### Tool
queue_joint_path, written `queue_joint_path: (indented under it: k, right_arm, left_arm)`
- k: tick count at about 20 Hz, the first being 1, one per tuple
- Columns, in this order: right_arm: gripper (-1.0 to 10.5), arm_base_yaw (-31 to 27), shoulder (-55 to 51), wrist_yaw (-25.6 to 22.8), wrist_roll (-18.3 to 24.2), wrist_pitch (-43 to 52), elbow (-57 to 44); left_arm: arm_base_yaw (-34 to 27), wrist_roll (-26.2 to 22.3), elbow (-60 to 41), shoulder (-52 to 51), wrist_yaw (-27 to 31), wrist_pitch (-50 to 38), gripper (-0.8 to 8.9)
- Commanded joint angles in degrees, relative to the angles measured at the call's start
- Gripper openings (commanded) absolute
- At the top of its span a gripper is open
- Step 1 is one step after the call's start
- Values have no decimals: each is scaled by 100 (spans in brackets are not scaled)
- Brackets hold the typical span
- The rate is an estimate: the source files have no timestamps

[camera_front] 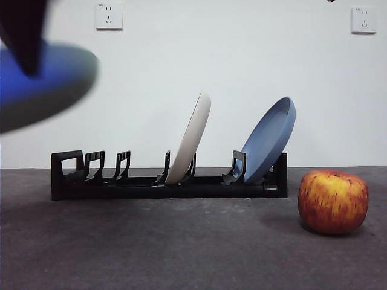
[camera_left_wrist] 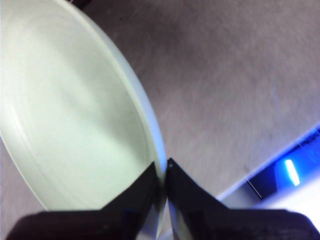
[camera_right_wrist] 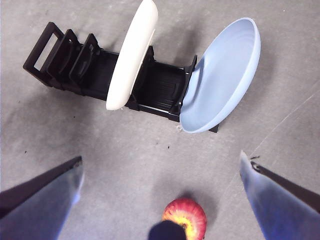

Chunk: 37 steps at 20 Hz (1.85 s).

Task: Take the green plate from the plate rack,put the plate on the table,take the apple from the table,put the apple in the plate

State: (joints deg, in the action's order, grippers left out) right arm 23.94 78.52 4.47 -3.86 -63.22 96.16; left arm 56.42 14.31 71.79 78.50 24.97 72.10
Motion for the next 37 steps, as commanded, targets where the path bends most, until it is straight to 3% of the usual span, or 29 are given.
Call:
queue_joint_path:
  k: [1,8,25,26,29,30,37]
  right_arm:
    - [689,-2,7,-4,-2,15,35]
    - [689,-2,7,-7,0,20,35]
    - [689,-2,7,-46,2,22,35]
    - [689,-2,7,-46,4,22,35]
    - [689,-2,7,-46,2,15,35]
    - [689,-2,7,-46,2,15,35]
    - [689,-2,7,-48,42,-28,35]
  left_arm:
    - [26,-420,0,675,11,-671,-9]
    - [42,-575,2,1666,-422,-2017,-9]
    - [308,-575,2,2736,-1303,-2050,2]
    - [295,-575,2,2736,-1305,-2048,23]
    - [275,-577,2,2736,-1303,-2057,343]
    - [275,-575,2,2736,-1300,-2057,391]
    - [173,-597,275,2533,-1228,-1790,390]
